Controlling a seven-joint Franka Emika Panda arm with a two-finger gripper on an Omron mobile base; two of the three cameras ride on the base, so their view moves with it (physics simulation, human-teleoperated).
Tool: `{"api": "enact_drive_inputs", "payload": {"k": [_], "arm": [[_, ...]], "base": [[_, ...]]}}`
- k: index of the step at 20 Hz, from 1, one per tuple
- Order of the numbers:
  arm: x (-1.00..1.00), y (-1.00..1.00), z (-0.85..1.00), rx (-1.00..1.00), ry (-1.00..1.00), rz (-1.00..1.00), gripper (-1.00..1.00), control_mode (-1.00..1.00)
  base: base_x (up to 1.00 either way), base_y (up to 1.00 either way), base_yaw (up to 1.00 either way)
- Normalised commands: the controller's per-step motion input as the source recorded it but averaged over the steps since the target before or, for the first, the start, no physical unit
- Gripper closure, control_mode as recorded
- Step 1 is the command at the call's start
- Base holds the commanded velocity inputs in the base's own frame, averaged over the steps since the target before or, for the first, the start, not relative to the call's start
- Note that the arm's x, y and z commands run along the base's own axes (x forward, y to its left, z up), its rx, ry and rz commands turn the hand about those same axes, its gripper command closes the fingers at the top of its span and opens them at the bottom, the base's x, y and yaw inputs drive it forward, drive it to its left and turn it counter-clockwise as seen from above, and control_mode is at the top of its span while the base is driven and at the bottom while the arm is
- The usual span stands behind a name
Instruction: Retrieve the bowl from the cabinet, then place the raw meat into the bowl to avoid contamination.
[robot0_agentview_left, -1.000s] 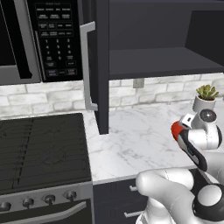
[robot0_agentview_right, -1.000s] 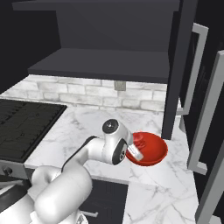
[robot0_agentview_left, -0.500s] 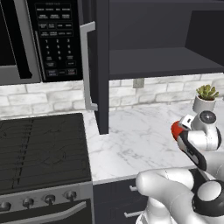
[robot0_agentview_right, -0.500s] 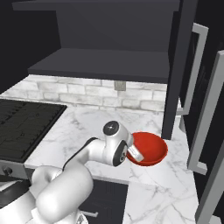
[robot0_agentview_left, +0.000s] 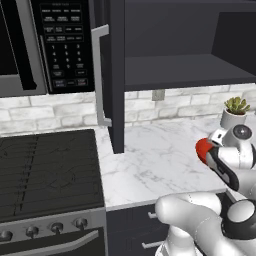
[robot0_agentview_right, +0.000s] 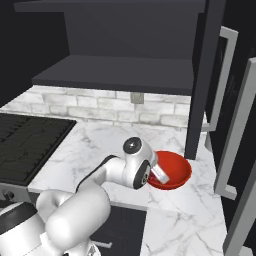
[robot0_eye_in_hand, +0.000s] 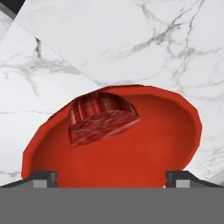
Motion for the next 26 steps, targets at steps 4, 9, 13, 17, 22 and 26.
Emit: {"api": "enact_drive_inputs", "payload": {"k": [4,9,13,17,22,26], "arm": [[-0.26,0.01,0.18,0.0,0.0,0.0,-1.0,-1.0],[-0.5,0.1,0.2,-0.01,0.0,0.0,-1.0,-1.0],[-0.38,0.23,0.38,-0.01,-0.03,0.0,-1.0,-1.0],[-0.23,0.39,0.42,0.02,0.0,0.0,-1.0,-1.0],[-0.46,0.48,0.25,0.08,0.03,0.03,-1.0,-1.0],[-0.43,0.64,0.17,0.06,0.06,0.11,-1.0,-1.0]], "base": [[0.0,0.0,0.0],[0.0,0.0,0.0],[0.0,0.0,0.0],[0.0,0.0,0.0],[0.0,0.0,0.0],[0.0,0.0,0.0]]}}
